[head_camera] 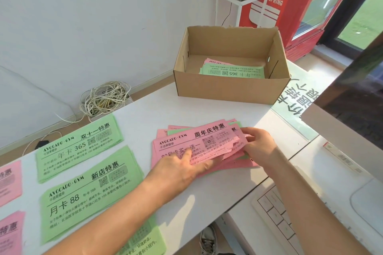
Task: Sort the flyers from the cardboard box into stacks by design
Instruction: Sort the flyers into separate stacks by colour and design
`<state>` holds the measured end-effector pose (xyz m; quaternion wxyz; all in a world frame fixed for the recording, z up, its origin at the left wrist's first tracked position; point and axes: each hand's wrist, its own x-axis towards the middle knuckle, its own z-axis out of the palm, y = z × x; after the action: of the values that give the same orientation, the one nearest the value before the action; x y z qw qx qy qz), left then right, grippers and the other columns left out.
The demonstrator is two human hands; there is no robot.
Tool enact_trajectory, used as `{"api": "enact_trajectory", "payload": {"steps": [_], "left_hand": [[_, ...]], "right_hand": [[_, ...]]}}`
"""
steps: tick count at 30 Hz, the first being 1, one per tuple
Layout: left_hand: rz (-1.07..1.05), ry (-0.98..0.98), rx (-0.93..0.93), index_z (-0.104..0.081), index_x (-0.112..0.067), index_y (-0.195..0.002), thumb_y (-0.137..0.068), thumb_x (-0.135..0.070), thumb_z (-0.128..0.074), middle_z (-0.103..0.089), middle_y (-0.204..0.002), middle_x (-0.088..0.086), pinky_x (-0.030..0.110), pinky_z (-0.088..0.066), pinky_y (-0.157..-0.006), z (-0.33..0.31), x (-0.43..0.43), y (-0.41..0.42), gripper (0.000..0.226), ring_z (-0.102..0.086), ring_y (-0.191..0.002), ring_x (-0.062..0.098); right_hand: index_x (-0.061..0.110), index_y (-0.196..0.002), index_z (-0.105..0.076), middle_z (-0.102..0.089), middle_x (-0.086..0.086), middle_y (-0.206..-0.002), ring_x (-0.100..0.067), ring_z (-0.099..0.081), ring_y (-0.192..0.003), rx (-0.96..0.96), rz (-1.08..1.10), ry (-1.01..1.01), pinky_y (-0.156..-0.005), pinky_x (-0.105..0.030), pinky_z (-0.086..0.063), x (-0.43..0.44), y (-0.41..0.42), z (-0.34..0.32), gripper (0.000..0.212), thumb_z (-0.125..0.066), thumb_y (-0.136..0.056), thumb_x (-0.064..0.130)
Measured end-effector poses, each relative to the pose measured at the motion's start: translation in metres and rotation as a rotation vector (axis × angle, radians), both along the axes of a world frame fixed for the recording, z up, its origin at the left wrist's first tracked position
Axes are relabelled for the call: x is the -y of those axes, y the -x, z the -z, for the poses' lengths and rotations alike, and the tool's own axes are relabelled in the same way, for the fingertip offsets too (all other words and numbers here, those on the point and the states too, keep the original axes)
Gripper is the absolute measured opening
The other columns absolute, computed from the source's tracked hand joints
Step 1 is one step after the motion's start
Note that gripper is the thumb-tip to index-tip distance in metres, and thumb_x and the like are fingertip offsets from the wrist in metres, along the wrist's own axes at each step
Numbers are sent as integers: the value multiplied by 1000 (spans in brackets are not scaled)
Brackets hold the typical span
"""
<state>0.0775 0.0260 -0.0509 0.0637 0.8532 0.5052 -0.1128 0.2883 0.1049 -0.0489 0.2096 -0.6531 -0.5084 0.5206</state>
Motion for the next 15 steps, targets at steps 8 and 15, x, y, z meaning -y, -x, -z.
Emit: {"api": "enact_trajectory", "payload": {"steps": [8, 15], "left_hand": [[-315, -19, 557, -20, -64, -136, -87, -5, -42, -63, -79, 17, 27, -51, -64, 6, -11, 39, 80, -60, -61, 23], [-267, -63, 138, -34, -32, -144, -85, -52, -57, -71, -100, 2, 32, -47, -80, 7, -9, 26, 67, -64, -93, 25]], "right_hand": [[8, -89, -75, -64, -3, -59, -8, -44, -43, -121, 79, -32, -42, -20, -35, -11, 0, -6, 7, -72, -82, 9], [-4, -74, -68, -54, 2, -46, -2, -39, -33, -74, 146, -39, -36, -15, -32, -10, 7, 1, 25, -75, -82, 19]]}}
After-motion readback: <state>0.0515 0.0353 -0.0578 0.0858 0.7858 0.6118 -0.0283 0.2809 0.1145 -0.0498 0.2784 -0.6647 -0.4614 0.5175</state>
